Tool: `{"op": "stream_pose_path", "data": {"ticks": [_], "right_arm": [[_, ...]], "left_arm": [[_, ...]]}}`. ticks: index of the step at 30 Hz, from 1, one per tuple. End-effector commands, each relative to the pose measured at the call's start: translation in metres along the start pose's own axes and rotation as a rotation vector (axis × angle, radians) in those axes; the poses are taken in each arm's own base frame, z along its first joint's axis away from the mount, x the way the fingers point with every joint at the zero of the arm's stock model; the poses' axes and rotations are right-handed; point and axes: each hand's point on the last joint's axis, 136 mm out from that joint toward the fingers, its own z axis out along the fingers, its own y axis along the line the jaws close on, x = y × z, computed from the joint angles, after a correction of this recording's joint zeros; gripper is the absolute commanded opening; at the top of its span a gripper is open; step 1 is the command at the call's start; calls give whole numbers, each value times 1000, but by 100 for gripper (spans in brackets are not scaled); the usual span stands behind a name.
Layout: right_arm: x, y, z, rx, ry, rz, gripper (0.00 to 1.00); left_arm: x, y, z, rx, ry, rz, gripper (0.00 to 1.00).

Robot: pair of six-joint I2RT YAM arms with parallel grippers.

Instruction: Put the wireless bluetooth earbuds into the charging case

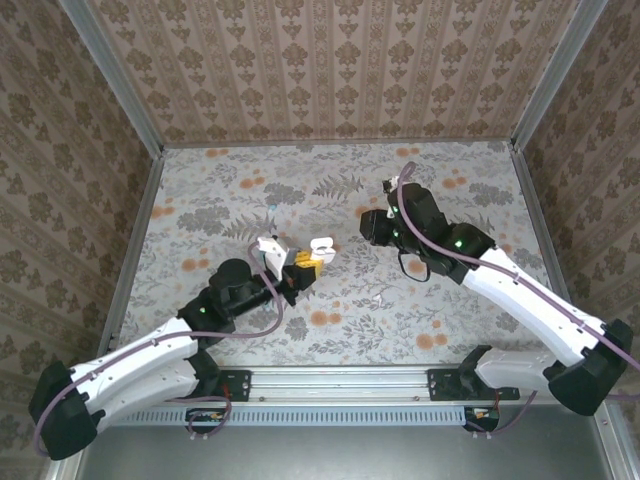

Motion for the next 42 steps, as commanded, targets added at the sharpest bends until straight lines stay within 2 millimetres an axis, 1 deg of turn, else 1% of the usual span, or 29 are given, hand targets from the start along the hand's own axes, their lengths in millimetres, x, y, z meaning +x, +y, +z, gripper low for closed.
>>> {"op": "stream_pose_path", "data": {"ticks": [1,4,8,12,18,23,34,42], "right_arm": [[-16,17,-14,-47,-108,23,27],[-20,34,-24,-100,-145,25,27],[-19,50,-29,-156,-158,51,27],[-15,64,-28,-200,-157,77,27],[-6,80,-24,-240,-138,87,27],[-3,87,-22,-254,-129,88,27],[6,96,-14,-268,-100,93,27],[10,101,-13,-283,-92,92,26]], "left_arm": [[-46,-7,1,-10,-137,64,0],[-52,-8,4,-14,-153,72,0],[-61,-10,6,-13,-185,71,0],[-68,-11,5,-22,-214,72,0],[-71,-12,4,-21,-230,68,0],[-73,-12,3,-26,-241,64,0],[-78,-12,1,-33,-257,59,0],[-80,-11,0,-39,-267,50,0]]}}
